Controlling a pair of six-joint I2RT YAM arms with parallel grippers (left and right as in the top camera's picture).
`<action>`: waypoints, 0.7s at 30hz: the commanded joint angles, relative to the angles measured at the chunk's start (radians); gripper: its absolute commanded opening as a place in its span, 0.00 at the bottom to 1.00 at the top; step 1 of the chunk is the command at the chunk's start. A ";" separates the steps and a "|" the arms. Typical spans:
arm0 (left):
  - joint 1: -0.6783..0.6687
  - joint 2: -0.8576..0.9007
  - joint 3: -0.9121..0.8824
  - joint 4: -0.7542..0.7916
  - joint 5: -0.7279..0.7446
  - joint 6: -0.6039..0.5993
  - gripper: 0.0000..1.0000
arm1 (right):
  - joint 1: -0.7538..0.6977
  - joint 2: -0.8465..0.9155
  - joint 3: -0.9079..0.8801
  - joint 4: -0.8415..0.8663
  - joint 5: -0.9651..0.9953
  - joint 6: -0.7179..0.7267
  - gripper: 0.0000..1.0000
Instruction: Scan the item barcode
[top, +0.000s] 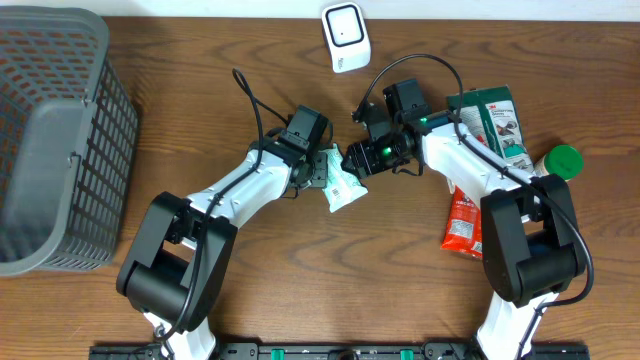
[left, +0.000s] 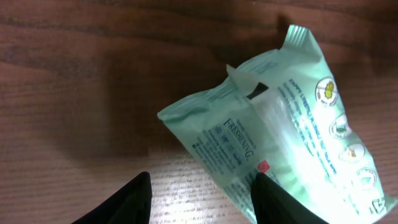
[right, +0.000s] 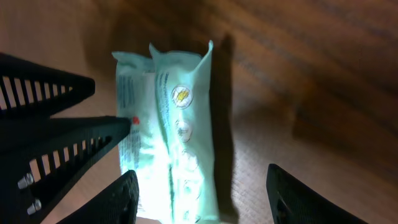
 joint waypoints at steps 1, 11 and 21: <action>0.000 0.014 -0.024 0.021 -0.027 -0.008 0.52 | 0.003 0.004 0.015 0.011 0.016 -0.011 0.61; 0.000 0.015 -0.024 0.068 -0.065 -0.005 0.52 | 0.004 0.009 0.005 -0.083 0.001 0.032 0.46; 0.000 0.015 -0.024 0.040 -0.065 -0.006 0.45 | 0.013 0.009 0.004 -0.016 0.002 0.106 0.48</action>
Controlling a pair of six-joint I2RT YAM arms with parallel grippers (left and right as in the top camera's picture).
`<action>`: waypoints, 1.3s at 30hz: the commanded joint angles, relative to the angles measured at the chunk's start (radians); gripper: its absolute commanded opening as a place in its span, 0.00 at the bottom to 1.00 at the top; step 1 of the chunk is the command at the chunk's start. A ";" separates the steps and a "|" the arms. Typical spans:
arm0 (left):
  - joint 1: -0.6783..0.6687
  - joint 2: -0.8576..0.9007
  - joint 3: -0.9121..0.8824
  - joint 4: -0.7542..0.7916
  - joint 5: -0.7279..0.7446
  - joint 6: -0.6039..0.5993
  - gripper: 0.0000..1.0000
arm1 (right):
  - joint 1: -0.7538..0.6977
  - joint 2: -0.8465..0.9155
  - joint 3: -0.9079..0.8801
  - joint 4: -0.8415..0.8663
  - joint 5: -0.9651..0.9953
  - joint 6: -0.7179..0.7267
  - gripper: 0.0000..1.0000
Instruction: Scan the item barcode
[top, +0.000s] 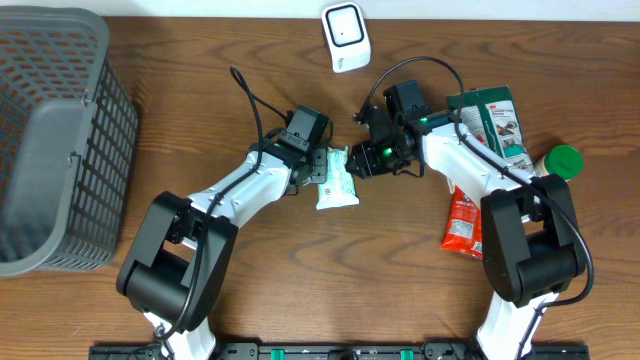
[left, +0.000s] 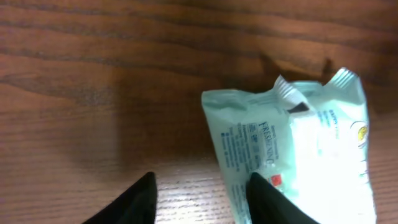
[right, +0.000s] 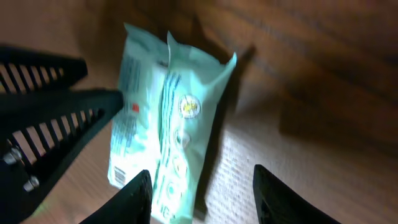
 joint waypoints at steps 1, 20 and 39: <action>0.000 0.015 -0.016 -0.022 -0.016 -0.006 0.45 | 0.017 0.009 0.005 0.016 -0.005 0.034 0.47; 0.002 0.007 -0.033 -0.023 -0.016 0.034 0.45 | 0.060 -0.001 -0.207 0.384 0.146 0.152 0.44; 0.008 -0.049 -0.021 -0.014 0.150 -0.041 0.15 | 0.016 -0.110 -0.183 0.275 0.043 0.137 0.56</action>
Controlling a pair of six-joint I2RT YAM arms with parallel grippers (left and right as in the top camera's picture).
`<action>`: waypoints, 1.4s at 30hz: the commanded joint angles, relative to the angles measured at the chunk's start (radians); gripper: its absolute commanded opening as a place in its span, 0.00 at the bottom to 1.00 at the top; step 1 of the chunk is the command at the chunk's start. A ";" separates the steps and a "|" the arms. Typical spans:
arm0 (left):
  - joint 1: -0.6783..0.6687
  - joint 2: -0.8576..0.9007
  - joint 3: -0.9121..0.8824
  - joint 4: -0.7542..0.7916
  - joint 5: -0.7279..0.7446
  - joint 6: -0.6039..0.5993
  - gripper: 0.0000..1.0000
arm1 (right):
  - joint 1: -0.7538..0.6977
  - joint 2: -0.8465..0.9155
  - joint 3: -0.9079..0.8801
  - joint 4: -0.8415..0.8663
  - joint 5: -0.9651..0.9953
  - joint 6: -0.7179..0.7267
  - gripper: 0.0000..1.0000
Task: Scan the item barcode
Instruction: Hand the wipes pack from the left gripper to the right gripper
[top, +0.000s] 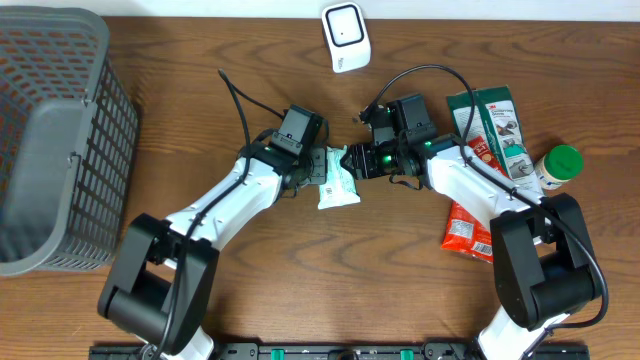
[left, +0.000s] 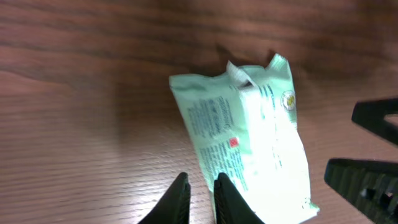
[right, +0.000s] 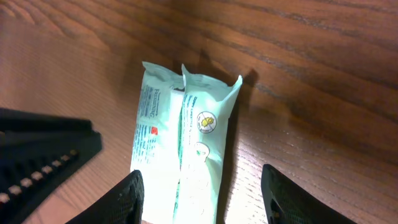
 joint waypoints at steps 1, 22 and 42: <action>0.005 0.071 0.011 0.007 0.061 -0.026 0.15 | -0.004 0.007 0.005 -0.002 0.015 -0.003 0.57; 0.062 0.075 0.053 0.015 0.089 -0.003 0.17 | -0.011 0.075 0.007 -0.027 -0.055 -0.052 0.59; 0.093 0.187 0.054 0.016 0.336 -0.002 0.17 | -0.063 0.076 0.006 -0.045 -0.089 -0.040 0.63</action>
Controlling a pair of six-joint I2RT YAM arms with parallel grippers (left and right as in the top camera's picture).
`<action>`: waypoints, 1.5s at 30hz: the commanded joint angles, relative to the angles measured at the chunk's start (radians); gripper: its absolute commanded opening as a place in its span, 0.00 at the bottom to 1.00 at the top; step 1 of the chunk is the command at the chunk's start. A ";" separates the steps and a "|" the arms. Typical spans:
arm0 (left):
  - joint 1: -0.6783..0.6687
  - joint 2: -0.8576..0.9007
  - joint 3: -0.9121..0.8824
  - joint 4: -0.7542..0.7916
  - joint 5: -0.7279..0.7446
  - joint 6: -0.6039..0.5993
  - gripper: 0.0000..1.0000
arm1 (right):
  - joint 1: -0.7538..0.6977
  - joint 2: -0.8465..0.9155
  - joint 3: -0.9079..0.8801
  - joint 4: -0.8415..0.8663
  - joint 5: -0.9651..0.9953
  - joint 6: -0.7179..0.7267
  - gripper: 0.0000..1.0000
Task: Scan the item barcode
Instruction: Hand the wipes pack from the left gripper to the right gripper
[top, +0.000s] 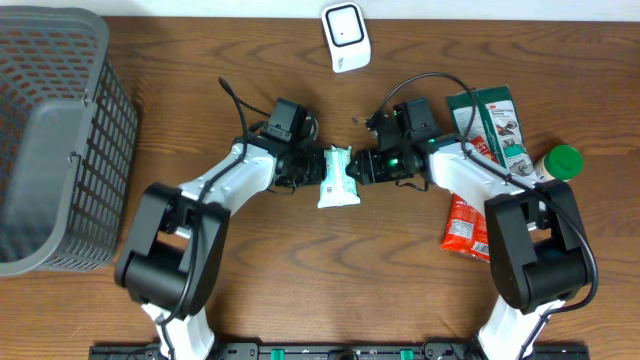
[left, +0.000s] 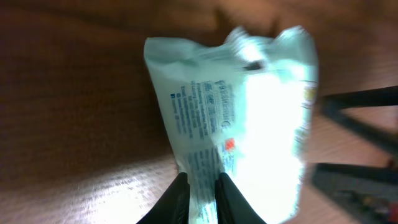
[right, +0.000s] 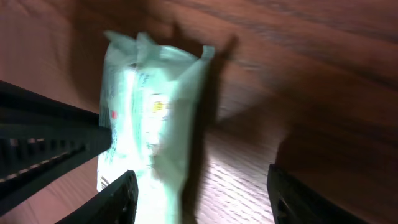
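Observation:
A pale green wipes packet (top: 337, 178) lies flat on the wooden table between my two grippers. My left gripper (top: 308, 170) comes at it from the left. In the left wrist view the left gripper (left: 200, 198) is shut on the printed left edge of the packet (left: 249, 118). My right gripper (top: 361, 167) sits at the packet's right side. In the right wrist view the right gripper (right: 205, 199) is open wide, with the packet (right: 155, 124) near its left finger. The white scanner (top: 346, 37) stands at the back edge of the table.
A grey mesh basket (top: 60, 130) fills the left end of the table. On the right lie a green-and-white package (top: 492, 120), a red packet (top: 465, 225) and a green-capped bottle (top: 562, 160). Both arms' cables arch over the middle.
The left gripper's narrow fingers stood beside the packet; now the packet's left edge lies between them. The right gripper is still open and sits closer to the packet. The packet has hardly moved.
At first the packet lay tilted between both open grippers. Then it lay straight, long side toward the scanner. Then the left fingers had drawn close together just left of it. Now they pinch its left edge, with the right gripper open on the other side.

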 joint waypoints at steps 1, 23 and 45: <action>0.005 0.040 0.013 -0.003 0.002 0.009 0.17 | -0.009 0.003 0.006 -0.009 -0.028 -0.007 0.63; 0.003 0.047 0.000 -0.010 -0.093 0.029 0.17 | 0.026 0.149 0.005 0.130 -0.251 0.064 0.43; 0.087 -0.370 0.006 -0.024 -0.075 0.043 0.49 | 0.012 -0.064 0.005 0.088 -0.187 -0.080 0.01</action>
